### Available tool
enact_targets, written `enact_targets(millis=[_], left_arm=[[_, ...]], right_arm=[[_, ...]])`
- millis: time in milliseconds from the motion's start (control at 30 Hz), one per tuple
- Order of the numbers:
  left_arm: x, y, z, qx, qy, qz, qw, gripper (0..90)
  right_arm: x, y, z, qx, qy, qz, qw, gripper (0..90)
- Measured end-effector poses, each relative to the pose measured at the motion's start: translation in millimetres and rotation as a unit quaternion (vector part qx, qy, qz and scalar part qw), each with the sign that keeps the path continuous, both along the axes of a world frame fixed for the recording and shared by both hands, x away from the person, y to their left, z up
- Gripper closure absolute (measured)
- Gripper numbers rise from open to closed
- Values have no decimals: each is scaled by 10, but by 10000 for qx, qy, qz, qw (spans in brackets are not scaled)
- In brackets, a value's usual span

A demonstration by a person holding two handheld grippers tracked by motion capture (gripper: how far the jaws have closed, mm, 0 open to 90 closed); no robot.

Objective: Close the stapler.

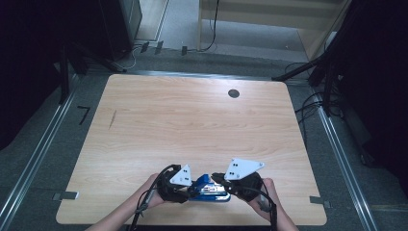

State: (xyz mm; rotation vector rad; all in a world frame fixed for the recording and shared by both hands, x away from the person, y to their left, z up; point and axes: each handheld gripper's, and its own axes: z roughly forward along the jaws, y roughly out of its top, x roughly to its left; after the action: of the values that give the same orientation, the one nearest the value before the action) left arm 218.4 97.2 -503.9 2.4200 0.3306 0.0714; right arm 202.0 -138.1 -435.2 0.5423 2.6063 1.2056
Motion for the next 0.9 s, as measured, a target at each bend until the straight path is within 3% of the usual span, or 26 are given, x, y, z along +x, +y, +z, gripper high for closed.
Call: enact_targets(millis=[233,333,500,900], left_arm=[[-11,-50,15,159,-91,-7,9998,652],[-18,-67,10,162,-117,-7,9998,651],[-27,-68,5,143,-154,12,9998,651],[-45,-85,6,236,-298,-35,9993,637]], right_arm=[[-11,-77,177,293,-92,-241,9992,891],[-49,-35,272,399,-104,-172,9990,891],[-45,65,128,-53,113,-116,9999,891],[36,-47,-151,-493,675,-352,9959,890]])
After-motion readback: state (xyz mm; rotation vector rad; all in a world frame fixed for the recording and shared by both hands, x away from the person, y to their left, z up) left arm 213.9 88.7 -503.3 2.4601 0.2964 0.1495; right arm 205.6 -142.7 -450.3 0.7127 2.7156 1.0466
